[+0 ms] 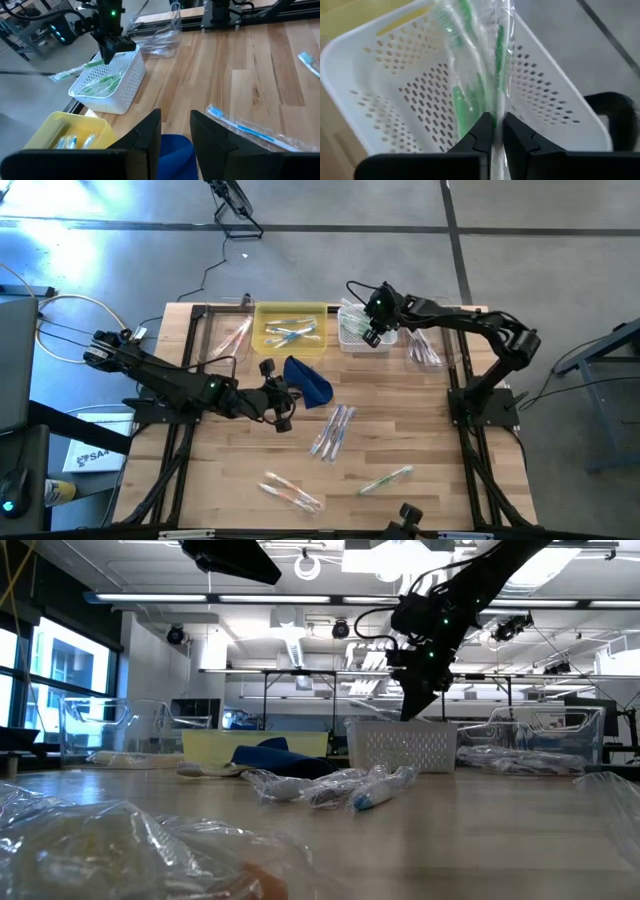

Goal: Pick & Place Toothbrushes
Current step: Put the green toothbrush into the white bin, then put the blue toothbrush into the yellow bin

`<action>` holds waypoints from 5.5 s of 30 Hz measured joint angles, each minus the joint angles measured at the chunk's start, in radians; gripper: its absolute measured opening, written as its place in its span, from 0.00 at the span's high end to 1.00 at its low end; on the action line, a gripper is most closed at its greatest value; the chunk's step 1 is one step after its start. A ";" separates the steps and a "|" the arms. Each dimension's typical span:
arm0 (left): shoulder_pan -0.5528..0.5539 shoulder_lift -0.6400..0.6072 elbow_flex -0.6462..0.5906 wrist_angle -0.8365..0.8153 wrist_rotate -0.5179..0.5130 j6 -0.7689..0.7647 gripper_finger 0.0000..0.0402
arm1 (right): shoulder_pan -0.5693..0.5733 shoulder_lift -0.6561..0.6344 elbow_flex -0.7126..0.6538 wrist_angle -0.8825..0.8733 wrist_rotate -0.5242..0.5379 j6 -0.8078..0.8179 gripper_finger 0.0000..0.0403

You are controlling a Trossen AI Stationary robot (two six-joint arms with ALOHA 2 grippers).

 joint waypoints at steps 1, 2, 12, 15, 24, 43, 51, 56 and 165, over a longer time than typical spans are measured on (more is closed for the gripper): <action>0.000 0.000 0.000 0.000 0.000 0.002 0.75 | 0.000 0.001 0.000 -0.004 -0.016 0.000 0.92; 0.000 0.000 -0.001 0.000 0.000 0.002 0.75 | 0.000 0.002 0.000 -0.012 -0.019 0.000 0.89; 0.000 0.000 -0.001 -0.002 0.000 0.003 0.75 | 0.033 -0.022 -0.001 -0.042 0.097 -0.012 0.58; 0.000 0.000 -0.001 -0.003 0.000 0.004 0.75 | 0.057 -0.059 -0.001 -0.057 0.102 -0.026 0.55; 0.000 0.000 -0.001 -0.001 0.001 0.099 0.75 | 0.199 -0.240 0.000 -0.044 0.091 0.088 0.60; 0.000 0.000 -0.001 0.000 0.003 0.163 0.75 | 0.496 -0.356 0.000 -0.018 0.017 0.300 0.73; 0.000 0.000 -0.001 0.000 0.003 0.153 0.75 | 0.596 -0.356 0.000 -0.002 0.018 0.331 0.76; 0.000 0.000 -0.001 0.001 0.003 0.153 0.75 | 0.643 -0.356 0.000 0.008 0.019 0.430 0.77; 0.013 0.470 0.172 -0.018 0.392 -0.805 0.66 | 1.056 -0.355 0.000 -0.170 0.152 0.682 0.77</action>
